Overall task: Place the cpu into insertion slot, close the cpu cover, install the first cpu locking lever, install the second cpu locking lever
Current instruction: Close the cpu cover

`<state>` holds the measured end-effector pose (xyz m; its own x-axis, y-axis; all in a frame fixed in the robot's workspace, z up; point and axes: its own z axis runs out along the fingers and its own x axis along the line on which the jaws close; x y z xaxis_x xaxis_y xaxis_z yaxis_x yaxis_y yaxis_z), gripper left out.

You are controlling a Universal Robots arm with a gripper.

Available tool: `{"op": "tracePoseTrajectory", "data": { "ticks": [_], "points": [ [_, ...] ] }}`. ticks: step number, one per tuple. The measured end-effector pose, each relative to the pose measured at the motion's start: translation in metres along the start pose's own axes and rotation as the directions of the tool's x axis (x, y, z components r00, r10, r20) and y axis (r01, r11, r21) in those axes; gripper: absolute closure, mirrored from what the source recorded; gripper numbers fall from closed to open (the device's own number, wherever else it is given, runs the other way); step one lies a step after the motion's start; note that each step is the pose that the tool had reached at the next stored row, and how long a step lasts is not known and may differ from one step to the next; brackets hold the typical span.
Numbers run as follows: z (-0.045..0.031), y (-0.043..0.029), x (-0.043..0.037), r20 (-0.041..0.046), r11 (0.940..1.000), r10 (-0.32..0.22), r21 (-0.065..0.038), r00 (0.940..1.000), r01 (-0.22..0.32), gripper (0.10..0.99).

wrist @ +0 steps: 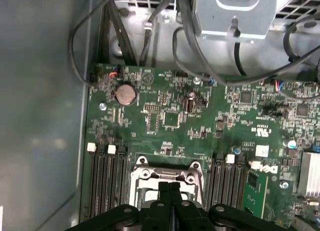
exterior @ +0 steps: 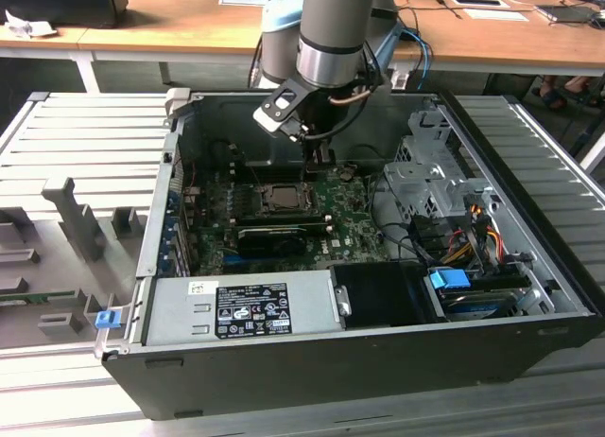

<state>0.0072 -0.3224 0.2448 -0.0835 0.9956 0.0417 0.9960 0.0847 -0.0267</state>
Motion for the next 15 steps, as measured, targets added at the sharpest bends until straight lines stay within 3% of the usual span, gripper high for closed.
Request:
{"op": "tracePoseTrajectory", "data": {
  "ticks": [4, 8, 15],
  "points": [
    [0.0087, -0.0109, 0.0006, 0.0, 1.0, -0.001, 0.0, 1.0, 0.001, 0.98],
    [0.0098, -0.0246, 0.0017, -0.0002, 1.0, -0.004, 0.0, 1.0, 0.004, 0.98],
    [0.0099, -0.0299, 0.0022, -0.0001, 1.0, -0.004, 0.0, 1.0, 0.004, 0.98]
  ]
}}
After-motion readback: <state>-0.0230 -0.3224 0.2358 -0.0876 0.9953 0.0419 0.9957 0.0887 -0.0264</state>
